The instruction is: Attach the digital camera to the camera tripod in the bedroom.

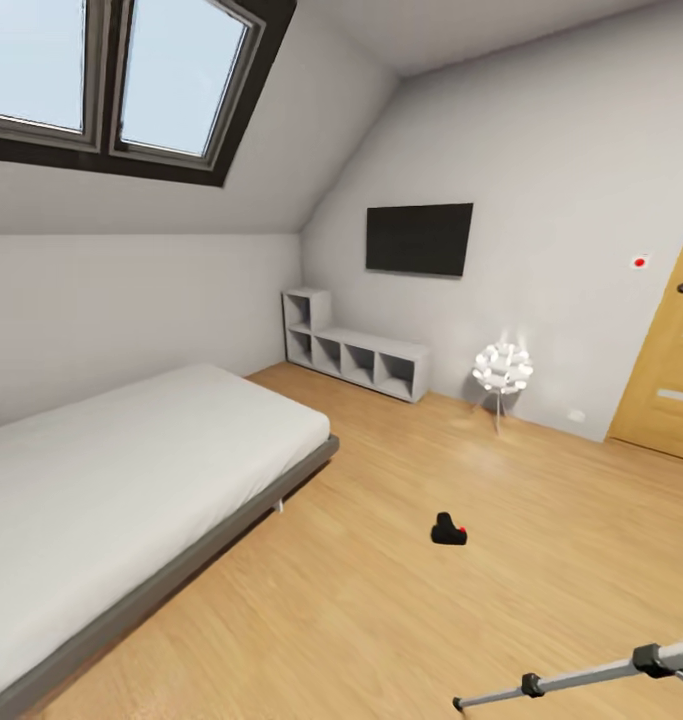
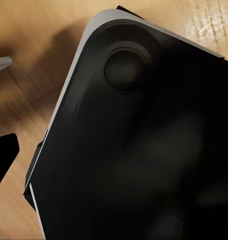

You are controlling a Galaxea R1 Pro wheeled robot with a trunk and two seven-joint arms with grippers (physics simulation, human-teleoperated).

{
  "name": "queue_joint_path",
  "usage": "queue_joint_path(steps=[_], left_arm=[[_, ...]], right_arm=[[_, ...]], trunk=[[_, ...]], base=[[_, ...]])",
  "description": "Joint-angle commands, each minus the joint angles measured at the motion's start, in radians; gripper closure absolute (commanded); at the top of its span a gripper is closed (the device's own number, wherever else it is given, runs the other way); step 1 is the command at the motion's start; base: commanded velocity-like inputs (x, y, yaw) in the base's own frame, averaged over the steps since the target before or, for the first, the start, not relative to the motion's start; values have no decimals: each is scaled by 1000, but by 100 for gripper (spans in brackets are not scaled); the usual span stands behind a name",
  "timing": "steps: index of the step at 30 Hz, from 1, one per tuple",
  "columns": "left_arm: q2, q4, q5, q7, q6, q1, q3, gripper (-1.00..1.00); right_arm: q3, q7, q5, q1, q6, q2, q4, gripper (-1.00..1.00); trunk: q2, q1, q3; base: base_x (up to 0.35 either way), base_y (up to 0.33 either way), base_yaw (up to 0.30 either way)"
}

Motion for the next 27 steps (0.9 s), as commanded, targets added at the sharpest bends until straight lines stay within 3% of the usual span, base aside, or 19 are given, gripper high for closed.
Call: queue_joint_path(steps=[1, 13, 27], left_arm=[[0, -1, 3, 1, -1, 0, 0, -100], [0, -1, 2, 1, 0, 0, 0, -100], [0, -1, 2, 0, 0, 0, -1, -100]], right_arm=[[0, -1, 7, 0, -1, 0, -1, -100], [0, -2, 7, 0, -1, 1, -1, -100], [0, 2, 7, 0, -2, 2, -1, -100]], trunk=[[0, 0, -1], [0, 0, -1], [0, 0, -1]], base=[[0, 0, 277], [18, 0, 277], [264, 0, 248]])
